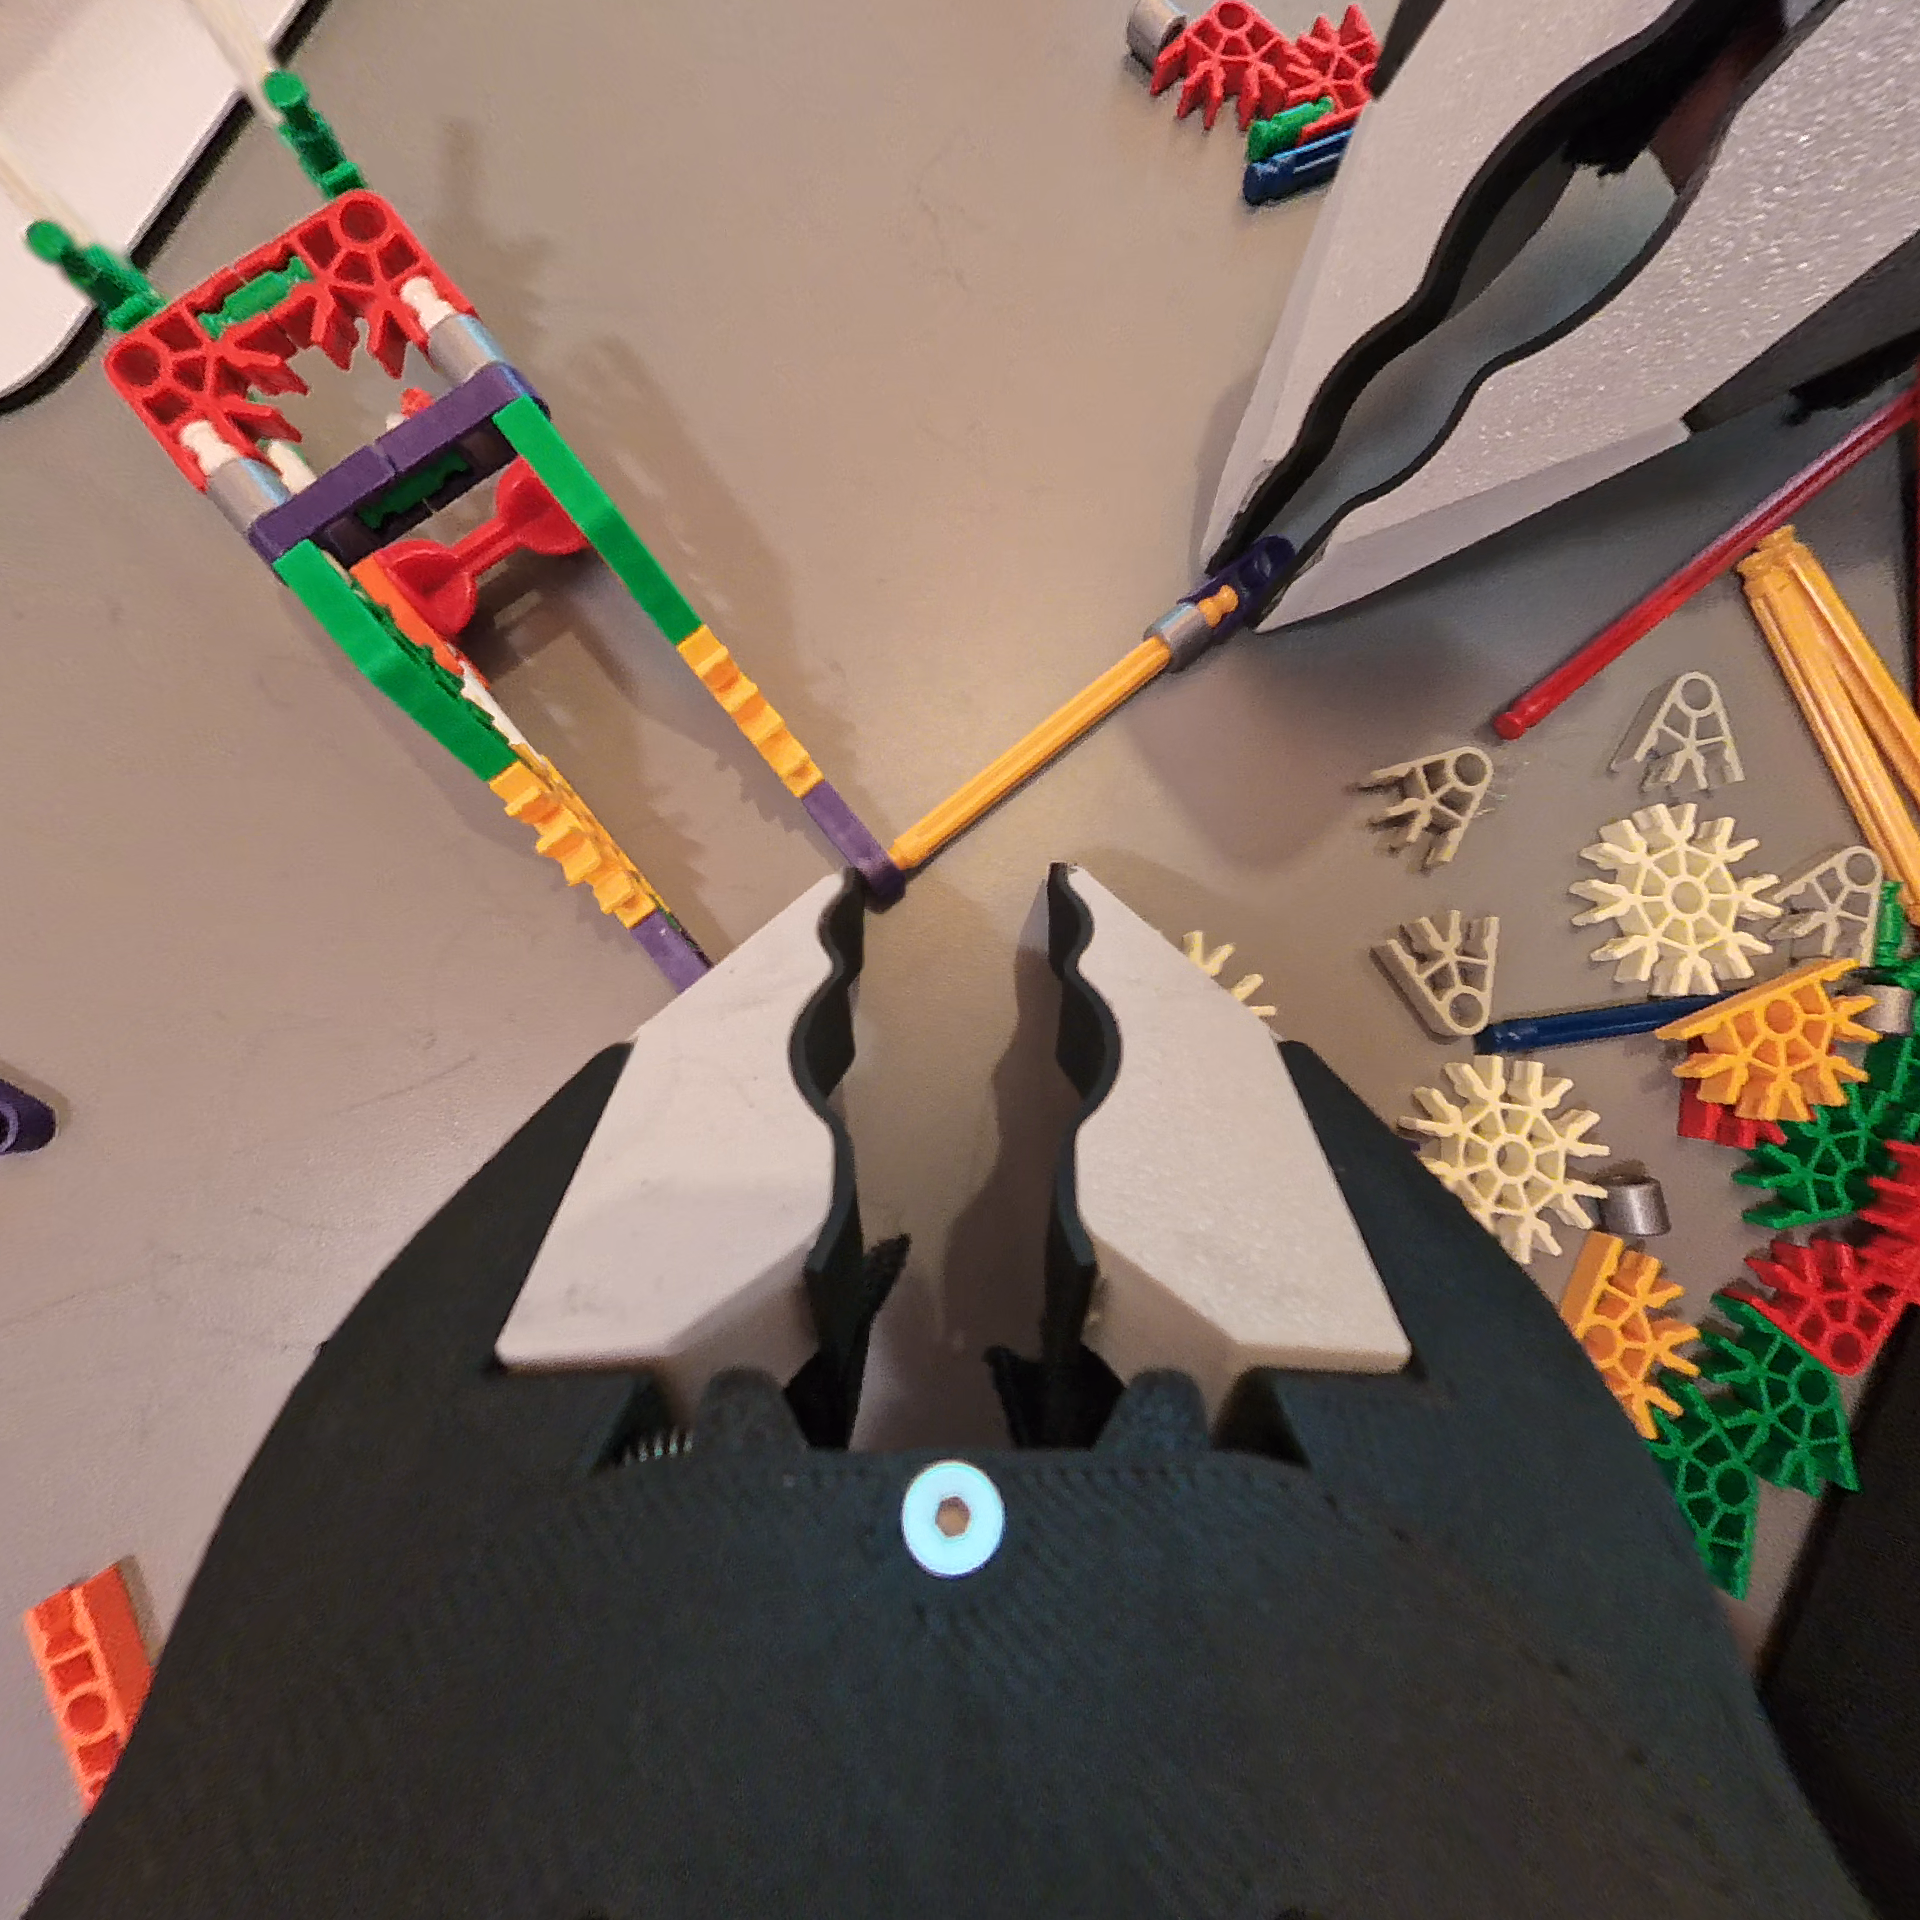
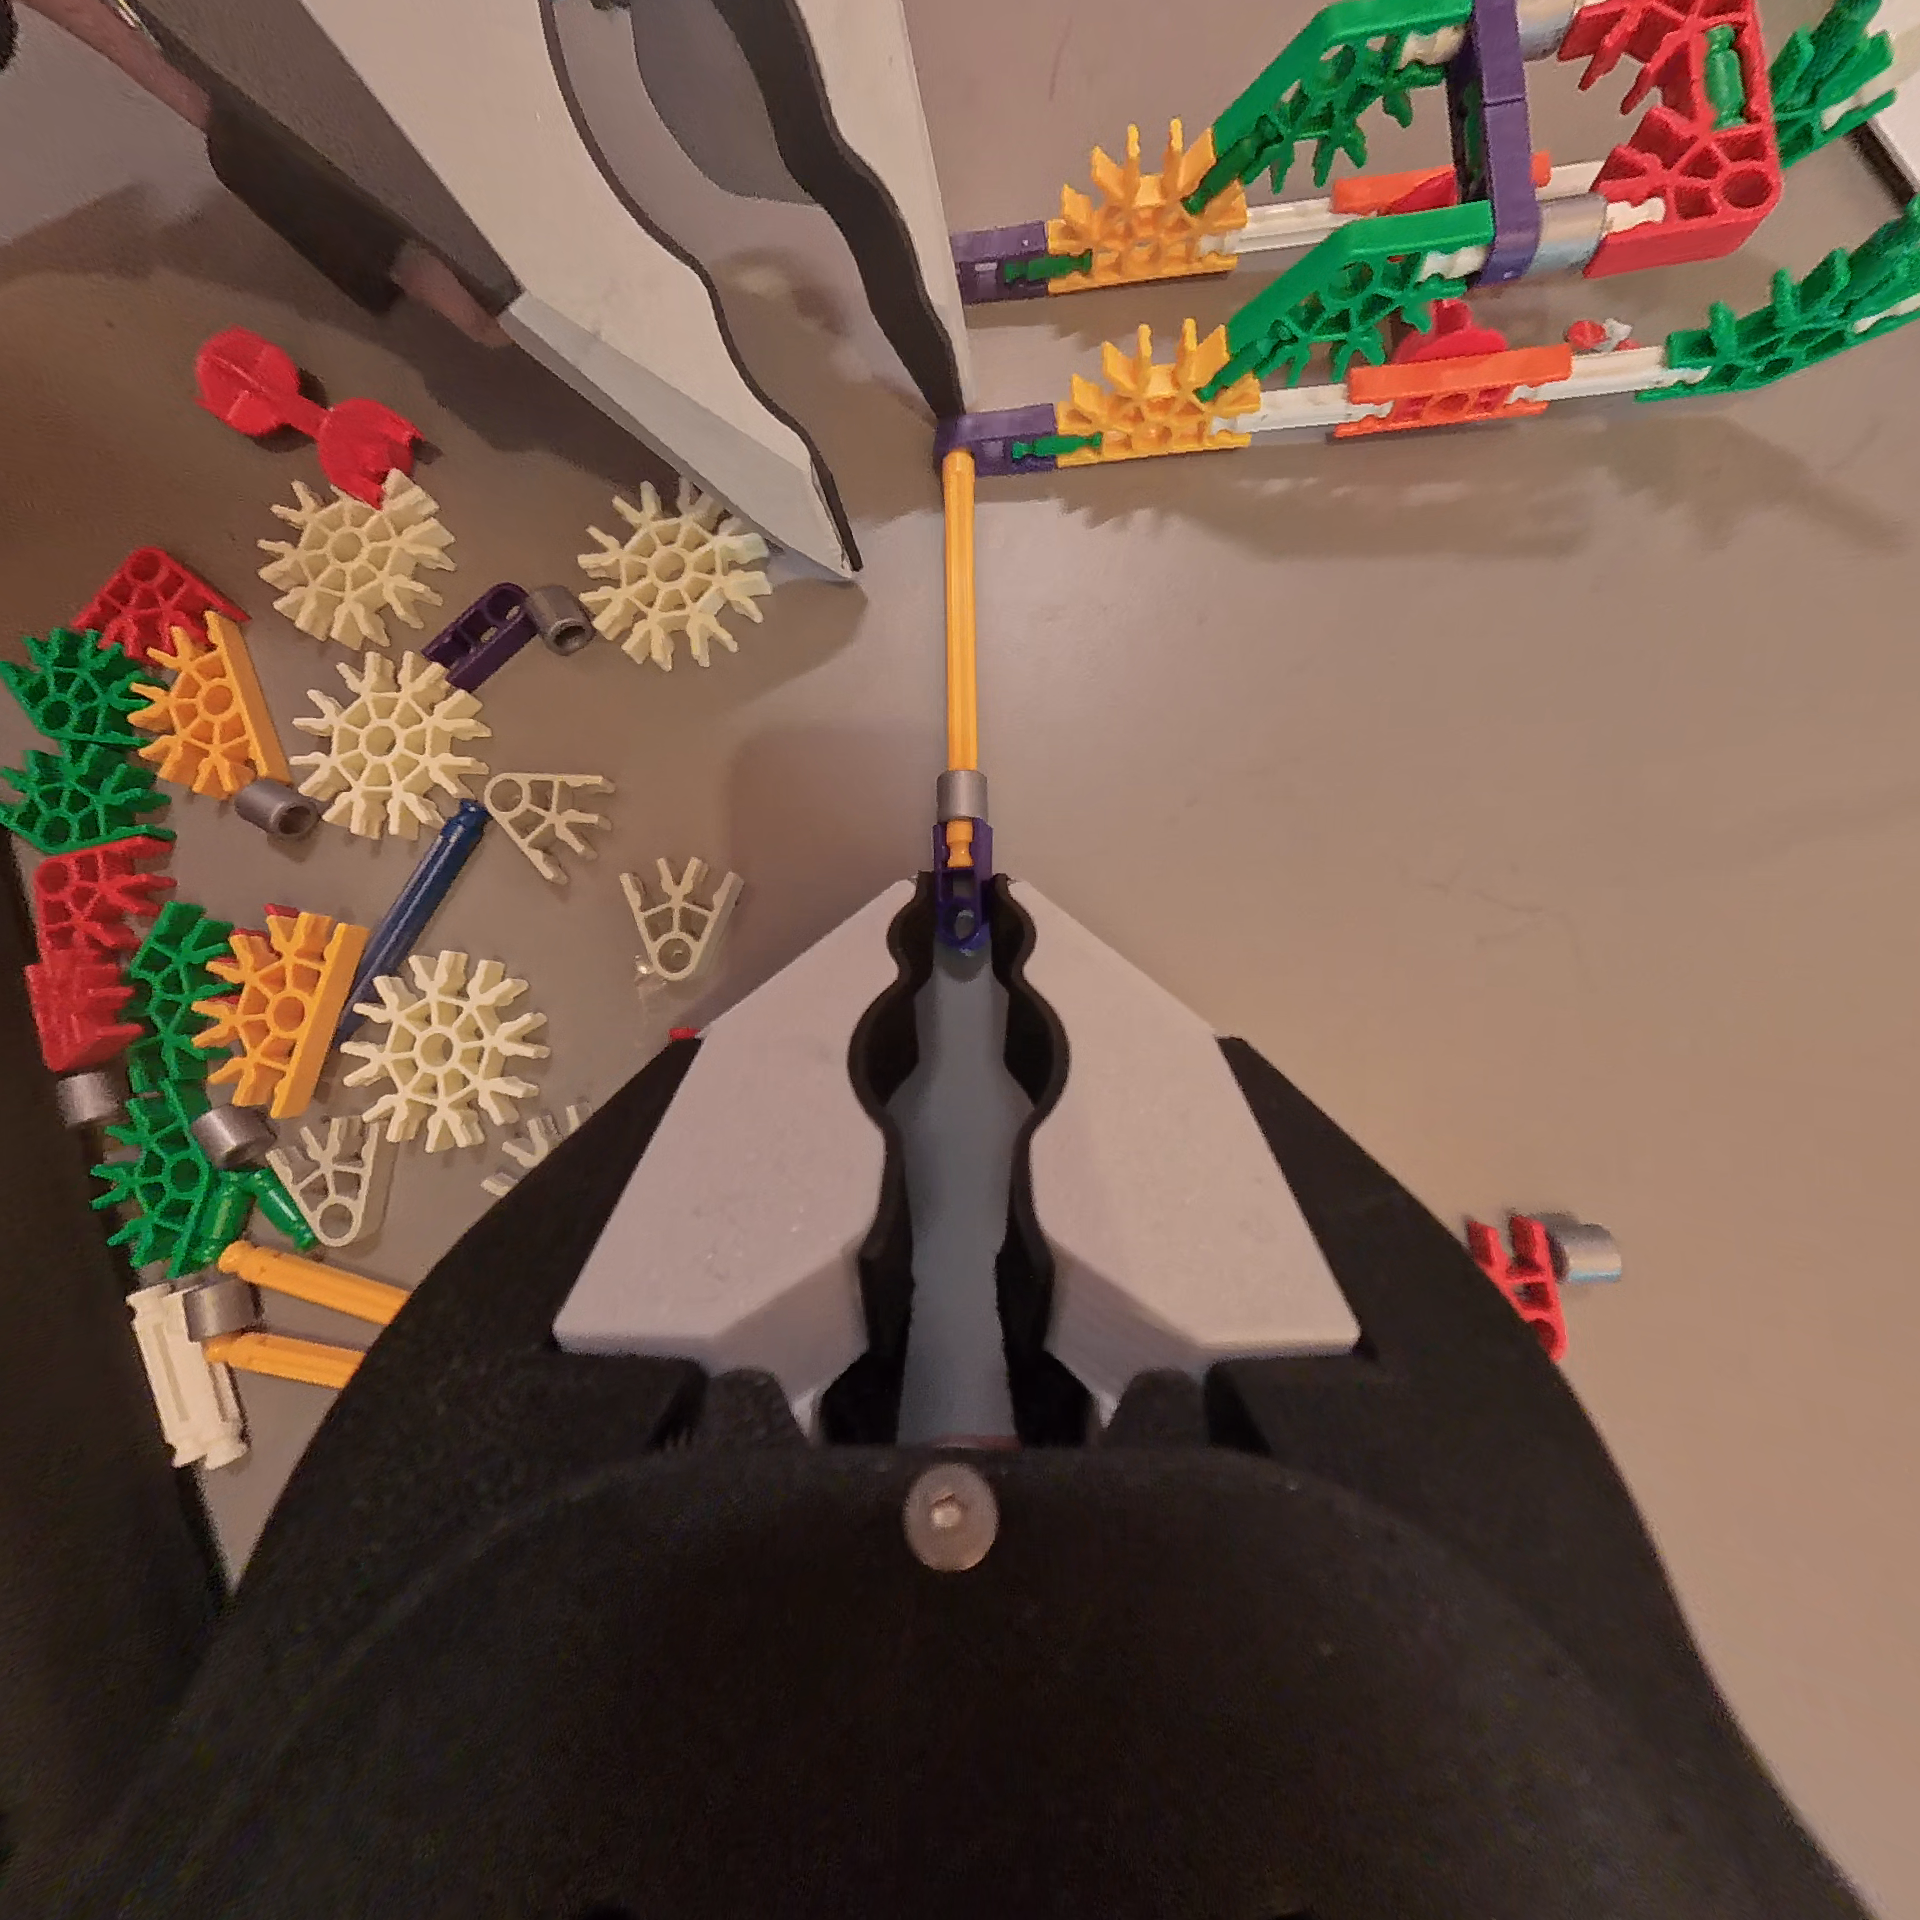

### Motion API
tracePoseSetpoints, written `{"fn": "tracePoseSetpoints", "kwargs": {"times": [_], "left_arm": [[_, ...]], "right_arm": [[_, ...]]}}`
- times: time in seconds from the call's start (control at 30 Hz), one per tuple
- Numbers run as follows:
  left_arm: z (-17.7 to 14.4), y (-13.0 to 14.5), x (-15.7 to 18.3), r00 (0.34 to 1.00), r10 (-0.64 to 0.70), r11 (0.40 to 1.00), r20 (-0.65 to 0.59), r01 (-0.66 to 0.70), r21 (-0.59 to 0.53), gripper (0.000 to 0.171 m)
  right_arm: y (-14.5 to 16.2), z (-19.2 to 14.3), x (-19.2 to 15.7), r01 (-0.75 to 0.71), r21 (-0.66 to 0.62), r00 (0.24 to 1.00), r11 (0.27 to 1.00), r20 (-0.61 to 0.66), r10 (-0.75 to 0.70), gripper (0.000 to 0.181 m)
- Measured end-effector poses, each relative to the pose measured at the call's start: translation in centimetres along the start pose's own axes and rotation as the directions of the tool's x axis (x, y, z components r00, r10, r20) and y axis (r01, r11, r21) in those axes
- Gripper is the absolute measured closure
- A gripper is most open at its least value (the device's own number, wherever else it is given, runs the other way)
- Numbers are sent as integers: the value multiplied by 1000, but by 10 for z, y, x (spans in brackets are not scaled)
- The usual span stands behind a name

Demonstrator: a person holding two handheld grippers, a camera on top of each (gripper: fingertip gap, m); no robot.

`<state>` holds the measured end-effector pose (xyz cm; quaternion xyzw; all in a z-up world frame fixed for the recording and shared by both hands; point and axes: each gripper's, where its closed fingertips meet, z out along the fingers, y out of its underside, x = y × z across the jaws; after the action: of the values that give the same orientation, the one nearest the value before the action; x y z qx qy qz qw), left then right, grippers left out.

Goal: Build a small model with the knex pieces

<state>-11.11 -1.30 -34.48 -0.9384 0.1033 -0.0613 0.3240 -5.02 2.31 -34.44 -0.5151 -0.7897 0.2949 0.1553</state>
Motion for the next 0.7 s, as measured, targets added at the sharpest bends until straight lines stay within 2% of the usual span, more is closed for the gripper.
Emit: {"fn": "tracePoseSetpoints", "kwargs": {"times": [0.27,0.57,0.7], "left_arm": [[1,-1,2,1000,22,1000,12,-22,-3,135],[0,1,2,993,101,995,60,-99,-29,129],[-3,3,2,984,163,985,70,-159,-62,132]], "right_arm": [[-1,2,1,9,-12,1000,1000,-18,-9,174],[-4,4,7,93,-51,995,994,-17,-94,175],[-5,4,10,113,-65,993,991,-21,-115,175]]}}
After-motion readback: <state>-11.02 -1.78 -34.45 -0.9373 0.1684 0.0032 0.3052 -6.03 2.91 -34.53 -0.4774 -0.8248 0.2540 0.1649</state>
